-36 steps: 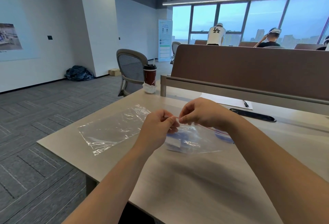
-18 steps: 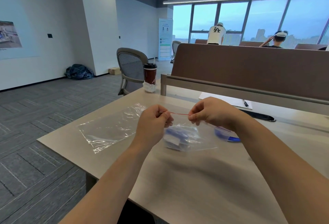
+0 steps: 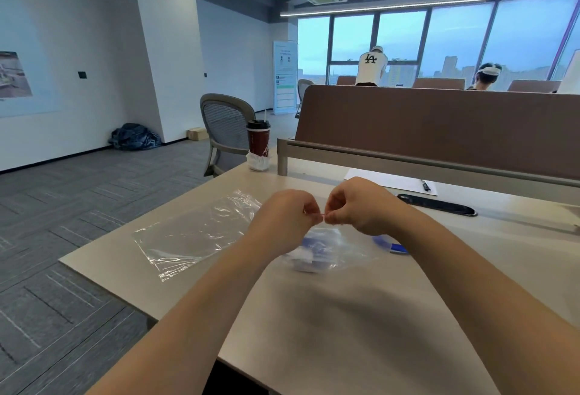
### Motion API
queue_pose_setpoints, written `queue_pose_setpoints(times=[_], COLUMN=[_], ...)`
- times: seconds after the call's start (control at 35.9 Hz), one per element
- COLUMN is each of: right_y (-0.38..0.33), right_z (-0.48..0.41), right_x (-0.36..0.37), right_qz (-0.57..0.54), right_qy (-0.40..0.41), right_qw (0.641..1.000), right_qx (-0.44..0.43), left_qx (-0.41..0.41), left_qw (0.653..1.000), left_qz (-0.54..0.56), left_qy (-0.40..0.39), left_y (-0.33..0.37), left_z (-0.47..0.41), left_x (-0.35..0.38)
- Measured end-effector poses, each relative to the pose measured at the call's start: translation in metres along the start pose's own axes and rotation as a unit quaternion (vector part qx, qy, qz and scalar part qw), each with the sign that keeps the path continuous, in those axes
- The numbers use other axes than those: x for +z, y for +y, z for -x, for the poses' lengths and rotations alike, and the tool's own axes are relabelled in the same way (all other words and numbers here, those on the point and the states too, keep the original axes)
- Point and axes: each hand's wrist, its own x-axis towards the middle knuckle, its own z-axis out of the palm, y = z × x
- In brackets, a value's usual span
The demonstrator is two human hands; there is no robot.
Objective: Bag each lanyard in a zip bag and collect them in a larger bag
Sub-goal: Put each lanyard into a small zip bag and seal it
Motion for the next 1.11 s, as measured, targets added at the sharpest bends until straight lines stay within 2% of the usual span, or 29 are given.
queue_pose_setpoints(times=[0.19,0.39,0.53,0.61,0.81,0.89,1.11], right_y=[0.014,0.045,0.056,0.058,0.058,0.057,0.074], right_z=[0.009,0.029,0.035,0.036,0.038,0.04,0.051], right_x=[-0.011,-0.025,-0.022,-0.02,-0.015,-0.017,-0.015], right_qz=[-0.033,-0.06,-0.077,-0.067,-0.031,-0.026,-0.175], right_qy=[0.004,0.023,0.031,0.038,0.042,0.06,0.079], right_qw=[0.999,0.997,0.996,0.997,0.999,0.998,0.981], right_qx=[0.012,0.033,0.035,0.032,0.014,0.007,0.042], left_qx=[0.012,-0.001,-0.033,-0.023,0.004,0.023,0.059], left_qw=[0.998,0.997,0.999,0.999,0.998,0.999,0.997], left_qz=[0.042,0.054,0.01,-0.035,-0.031,-0.012,0.043], left_qy=[0.047,0.057,-0.004,-0.007,-0.047,-0.029,0.011], left_y=[-0.003,-0.008,-0.003,0.008,0.039,0.044,0.043], left_z=[0.001,0.005,0.007,0.009,0.003,0.001,0.0], left_x=[0.006,0.008,0.011,0.008,0.012,0.016,0.023])
